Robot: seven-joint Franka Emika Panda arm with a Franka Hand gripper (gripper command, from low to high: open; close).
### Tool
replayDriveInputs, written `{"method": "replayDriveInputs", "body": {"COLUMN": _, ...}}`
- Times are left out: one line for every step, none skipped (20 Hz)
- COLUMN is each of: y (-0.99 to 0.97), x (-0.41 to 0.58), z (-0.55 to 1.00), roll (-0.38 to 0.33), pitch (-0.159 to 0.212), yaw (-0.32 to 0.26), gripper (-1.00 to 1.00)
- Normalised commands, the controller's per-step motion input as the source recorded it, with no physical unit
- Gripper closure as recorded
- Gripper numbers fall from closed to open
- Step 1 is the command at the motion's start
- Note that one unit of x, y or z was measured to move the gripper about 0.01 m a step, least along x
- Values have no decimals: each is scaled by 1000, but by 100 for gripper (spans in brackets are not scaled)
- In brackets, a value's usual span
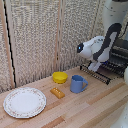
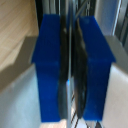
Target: Position your gripper near the tray handle while precisely lining it up. Firmly yet gently grip the handle, ensuring a strong hold. Slide the tray into the oven in a steady manner until it's entirely inside. Relinquish the handle as it sits within the oven and extract your gripper with care.
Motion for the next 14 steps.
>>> {"method": "replayDriveInputs", "body": {"y": -1000, "x": -46, "z": 206, "roll": -11, "pitch": -18, "yaw": -12, "gripper": 100}}
{"method": "replayDriveInputs", "body": {"y": -1000, "x": -37, "z": 217, "roll": -9, "pitch": -15, "yaw": -16, "gripper": 100}}
{"method": "replayDriveInputs", "body": {"y": -980, "x": -23, "z": 246, "roll": -8, "pitch": -15, "yaw": -20, "gripper": 100}}
{"method": "replayDriveInputs", "body": {"y": -949, "x": -9, "z": 277, "roll": -5, "pitch": -12, "yaw": -25, "gripper": 100}}
{"method": "replayDriveInputs", "body": {"y": -897, "x": -9, "z": 289, "roll": -12, "pitch": -11, "yaw": -26, "gripper": 100}}
{"method": "replayDriveInputs", "body": {"y": -823, "x": 0, "z": 329, "roll": -24, "pitch": -7, "yaw": -23, "gripper": 100}}
{"method": "replayDriveInputs", "body": {"y": -811, "x": 0, "z": 326, "roll": -26, "pitch": -6, "yaw": -21, "gripper": 100}}
{"method": "replayDriveInputs", "body": {"y": -777, "x": -6, "z": 331, "roll": -32, "pitch": -12, "yaw": -18, "gripper": 100}}
{"method": "replayDriveInputs", "body": {"y": -771, "x": -3, "z": 326, "roll": -32, "pitch": -11, "yaw": -16, "gripper": 100}}
{"method": "replayDriveInputs", "body": {"y": -754, "x": -9, "z": 314, "roll": -32, "pitch": -13, "yaw": -13, "gripper": 100}}
{"method": "replayDriveInputs", "body": {"y": -729, "x": -11, "z": 297, "roll": -33, "pitch": -12, "yaw": -12, "gripper": 100}}
{"method": "replayDriveInputs", "body": {"y": -669, "x": -31, "z": 257, "roll": -31, "pitch": -15, "yaw": -10, "gripper": 100}}
{"method": "replayDriveInputs", "body": {"y": -583, "x": -11, "z": 194, "roll": -24, "pitch": -19, "yaw": -10, "gripper": 100}}
{"method": "replayDriveInputs", "body": {"y": -489, "x": 0, "z": 154, "roll": -4, "pitch": -30, "yaw": -14, "gripper": 100}}
